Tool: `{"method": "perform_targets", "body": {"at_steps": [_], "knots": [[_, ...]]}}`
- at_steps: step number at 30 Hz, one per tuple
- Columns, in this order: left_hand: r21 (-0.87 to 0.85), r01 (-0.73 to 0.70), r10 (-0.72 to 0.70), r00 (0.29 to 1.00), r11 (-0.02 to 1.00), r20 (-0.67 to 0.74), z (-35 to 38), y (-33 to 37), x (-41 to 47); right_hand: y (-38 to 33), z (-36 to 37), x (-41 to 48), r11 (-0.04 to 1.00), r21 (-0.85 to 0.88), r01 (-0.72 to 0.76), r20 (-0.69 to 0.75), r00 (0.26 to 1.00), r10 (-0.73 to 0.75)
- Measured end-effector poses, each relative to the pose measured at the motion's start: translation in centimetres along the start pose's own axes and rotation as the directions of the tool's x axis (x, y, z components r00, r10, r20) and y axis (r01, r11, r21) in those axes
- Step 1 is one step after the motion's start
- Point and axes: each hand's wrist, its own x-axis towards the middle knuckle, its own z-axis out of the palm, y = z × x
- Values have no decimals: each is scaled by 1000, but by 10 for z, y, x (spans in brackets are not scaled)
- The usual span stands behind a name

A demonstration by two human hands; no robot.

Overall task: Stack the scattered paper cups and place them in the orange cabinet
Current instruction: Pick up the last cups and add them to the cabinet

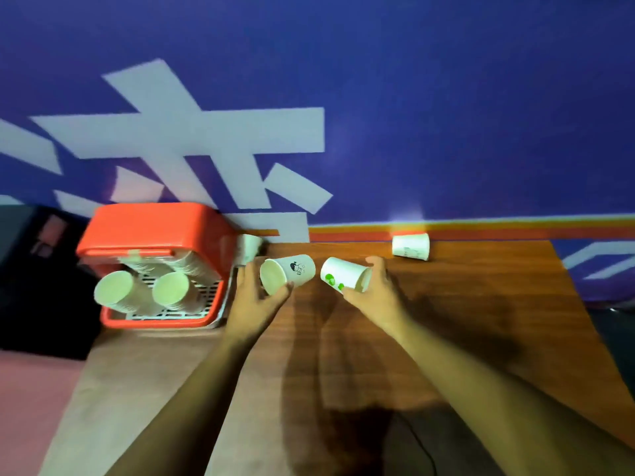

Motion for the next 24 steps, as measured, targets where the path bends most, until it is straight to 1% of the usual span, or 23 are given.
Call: {"method": "perform_targets", "body": {"at_steps": [4, 8, 11, 13, 17, 21, 24], "knots": [[-1, -21, 20, 991, 1000, -132, -75, -16, -18, -55, 49, -16, 991, 26, 131, 51, 990, -133], [-16, 11, -15, 961, 1000, -276, -147, -42, -36, -107, 105, -28, 960, 79, 269, 77, 958, -274], [-10, 40, -41, 930, 999, -366, -194, -64, -41, -140, 148, -37, 949, 127, 289, 66, 952, -298], [11, 25, -19, 918, 1000, -395, -216, -74, -40, -157, 174, -40, 946, 129, 296, 61, 950, -306], [-1, 11, -11, 904, 1000, -428, -245, -88, -35, -175, 222, -41, 936, 93, 340, 31, 938, -344], [-37, 53, -64, 915, 998, -399, -271, -116, -23, -182, 257, -37, 932, -17, 363, 34, 931, -362], [-80, 20, -47, 934, 997, -355, -283, -127, -14, -183, 273, -34, 918, -115, 379, 50, 925, -376]]}}
